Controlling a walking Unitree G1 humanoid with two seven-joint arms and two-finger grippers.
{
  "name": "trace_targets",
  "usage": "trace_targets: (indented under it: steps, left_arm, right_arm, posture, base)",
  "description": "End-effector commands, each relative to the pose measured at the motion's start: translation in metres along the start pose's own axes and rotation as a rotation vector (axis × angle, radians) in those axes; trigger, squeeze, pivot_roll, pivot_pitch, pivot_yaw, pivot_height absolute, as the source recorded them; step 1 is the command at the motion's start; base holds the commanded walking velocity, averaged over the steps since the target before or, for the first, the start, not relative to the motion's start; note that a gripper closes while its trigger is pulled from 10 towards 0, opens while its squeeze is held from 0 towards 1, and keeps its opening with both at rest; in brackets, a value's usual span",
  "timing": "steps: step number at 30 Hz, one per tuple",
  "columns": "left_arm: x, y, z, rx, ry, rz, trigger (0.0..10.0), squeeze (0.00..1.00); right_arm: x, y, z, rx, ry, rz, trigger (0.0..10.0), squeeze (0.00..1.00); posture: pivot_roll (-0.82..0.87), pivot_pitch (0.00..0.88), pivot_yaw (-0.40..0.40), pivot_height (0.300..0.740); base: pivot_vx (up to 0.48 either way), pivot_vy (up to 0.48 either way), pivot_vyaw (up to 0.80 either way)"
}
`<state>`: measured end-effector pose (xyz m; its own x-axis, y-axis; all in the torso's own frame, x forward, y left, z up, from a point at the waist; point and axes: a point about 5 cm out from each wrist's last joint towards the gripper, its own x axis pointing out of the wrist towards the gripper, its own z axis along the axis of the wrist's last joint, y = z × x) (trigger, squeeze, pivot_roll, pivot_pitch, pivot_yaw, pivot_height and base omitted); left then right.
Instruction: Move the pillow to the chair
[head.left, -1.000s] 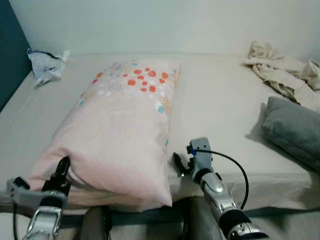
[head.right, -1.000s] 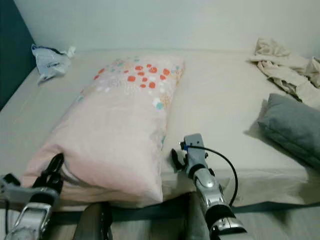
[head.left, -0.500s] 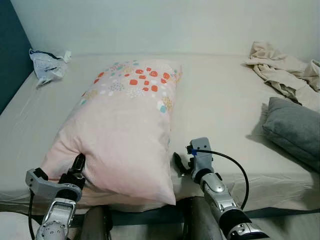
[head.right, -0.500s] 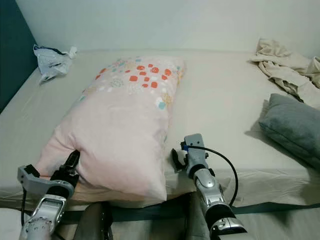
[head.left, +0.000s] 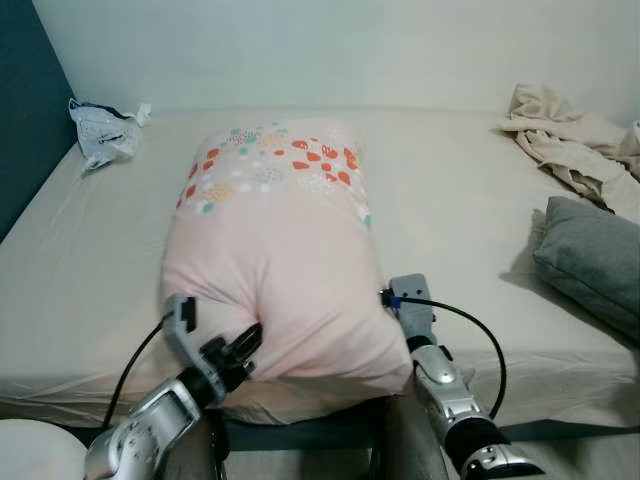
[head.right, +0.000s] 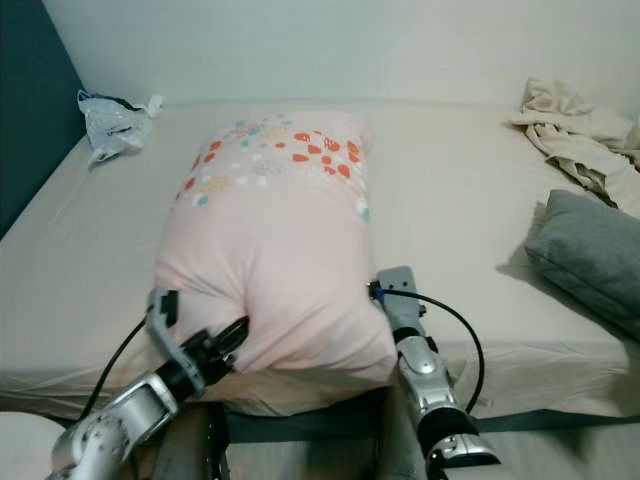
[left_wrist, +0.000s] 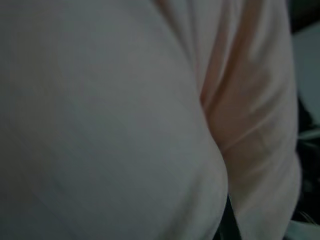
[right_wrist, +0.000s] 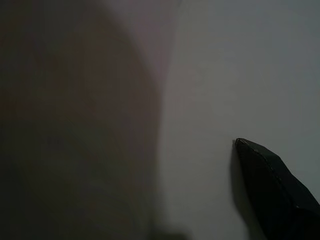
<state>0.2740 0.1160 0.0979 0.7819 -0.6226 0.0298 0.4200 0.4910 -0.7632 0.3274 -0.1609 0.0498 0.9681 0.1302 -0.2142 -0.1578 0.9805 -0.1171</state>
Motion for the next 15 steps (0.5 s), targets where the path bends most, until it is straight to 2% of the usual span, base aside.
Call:
trace_targets:
  steps: [1,2,3,5,11,12,13,15]
  left_arm:
    - [0.019,-0.019,-0.017,-0.026,0.082,-0.097,0.0,0.0]
    - [0.039,-0.034,-0.022,-0.01,0.09,-0.143,0.0,0.0]
    - [0.039,-0.034,-0.022,-0.01,0.09,-0.143,0.0,0.0]
    - [0.049,-0.041,-0.026,0.019,0.095,-0.153,0.0,0.0]
    - [0.053,-0.034,-0.03,0.065,0.111,-0.072,0.0,0.0]
    - [0.051,-0.03,-0.031,0.09,0.116,-0.046,0.0,0.0]
    - [0.051,-0.03,-0.031,0.09,0.116,-0.046,0.0,0.0]
    - [0.046,-0.017,-0.027,0.142,0.091,0.035,0.0,0.0]
  right_arm:
    - [-0.002,0.006,-0.009,0.005,0.042,0.011,10.0,0.0]
    - [-0.002,0.002,-0.009,0.004,0.042,-0.006,10.0,0.0]
    - [-0.002,0.002,-0.009,0.004,0.042,-0.006,10.0,0.0]
    - [-0.002,0.001,-0.009,0.003,0.042,-0.013,10.0,0.0]
    - [-0.005,-0.008,-0.009,0.04,0.032,-0.055,10.0,0.0]
    - [-0.004,-0.009,-0.005,0.12,0.007,-0.033,10.0,1.0]
    - [-0.004,-0.009,-0.005,0.12,0.007,-0.033,10.0,1.0]
    - [-0.003,0.001,0.006,0.293,-0.047,0.118,10.0,1.0]
  posture:
    - [0.03,0.112,-0.048,0.513]
    - [0.01,0.107,-0.041,0.513]
    - [0.01,0.107,-0.041,0.513]
    - [0.01,0.105,-0.034,0.513]
    - [0.0,0.102,-0.025,0.513]
    - [0.0,0.099,-0.026,0.513]
    - [0.0,0.099,-0.026,0.513]
    - [0.0,0.096,-0.024,0.513]
  base:
    - [0.0,0.0,0.0]
    - [0.0,0.0,0.0]
    - [0.0,0.0,0.0]
    - [0.0,0.0,0.0]
    - [0.0,0.0,0.0]
    - [0.0,0.0,0.0]
    - [0.0,0.0,0.0]
    - [0.0,0.0,0.0]
